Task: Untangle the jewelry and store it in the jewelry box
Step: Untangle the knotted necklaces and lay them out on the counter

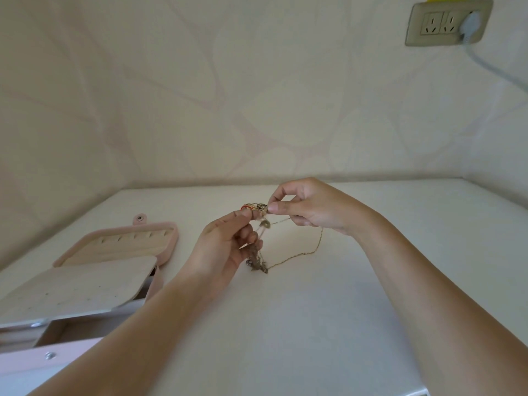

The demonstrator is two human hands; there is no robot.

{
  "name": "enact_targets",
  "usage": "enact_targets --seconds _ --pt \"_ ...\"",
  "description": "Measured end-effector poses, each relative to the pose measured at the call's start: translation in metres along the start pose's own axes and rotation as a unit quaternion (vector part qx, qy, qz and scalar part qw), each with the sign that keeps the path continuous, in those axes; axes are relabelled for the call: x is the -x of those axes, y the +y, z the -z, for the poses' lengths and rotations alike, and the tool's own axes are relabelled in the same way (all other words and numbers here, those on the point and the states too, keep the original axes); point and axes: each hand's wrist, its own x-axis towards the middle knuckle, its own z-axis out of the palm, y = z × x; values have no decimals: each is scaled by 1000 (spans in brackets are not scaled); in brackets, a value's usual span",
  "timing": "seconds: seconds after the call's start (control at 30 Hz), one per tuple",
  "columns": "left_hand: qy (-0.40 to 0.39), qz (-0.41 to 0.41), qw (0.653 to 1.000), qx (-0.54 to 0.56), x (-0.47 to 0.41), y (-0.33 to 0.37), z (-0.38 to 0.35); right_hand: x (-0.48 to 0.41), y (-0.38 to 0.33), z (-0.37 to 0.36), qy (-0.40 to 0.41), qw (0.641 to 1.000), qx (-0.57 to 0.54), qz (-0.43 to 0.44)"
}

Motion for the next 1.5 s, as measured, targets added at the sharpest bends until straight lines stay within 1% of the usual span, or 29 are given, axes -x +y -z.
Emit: enact_targets --seconds 0.13,0.23,0.3,0.47,0.57,0.8,0.87,1.0,1.1,1.2,1.3,1.5 --pt "-5 1 1000 -15 2 2 0 3 -4 0 -19 999 35 -35" --pt "-10 -7 999 -41 3 2 0 4 -5 -5 -79 993 65 -67" --pt "-15 -10 999 -47 3 2 0 4 -5 -9 -102 992 50 -64" --pt "-24 -10 999 -44 2 3 3 1 -6 -14 -61 998 10 -2" --pt "-25 -12 999 -47 2 3 3 -1 -4 -16 -59 998 -7 -3" --pt "-34 2 999 -38 5 5 0 -7 3 -17 -43 999 4 -23" --pt "-28 0 999 -41 4 7 0 -6 3 -13 -37 999 -1 -16" --pt "-20 -4 999 -51 4 7 1 -2 1 -9 -54 998 -9 -2" --pt "-16 -9 999 -46 4 6 0 -1 1 -8 -29 1000 7 5" --pt "-4 -15 996 -92 2 4 -1 0 0 -10 10 999 35 18" --pt "2 -14 990 -142 2 3 -1 1 -1 -10 14 999 32 25" --pt "10 -30 990 -135 4 3 1 -1 1 -12 7 999 17 34"
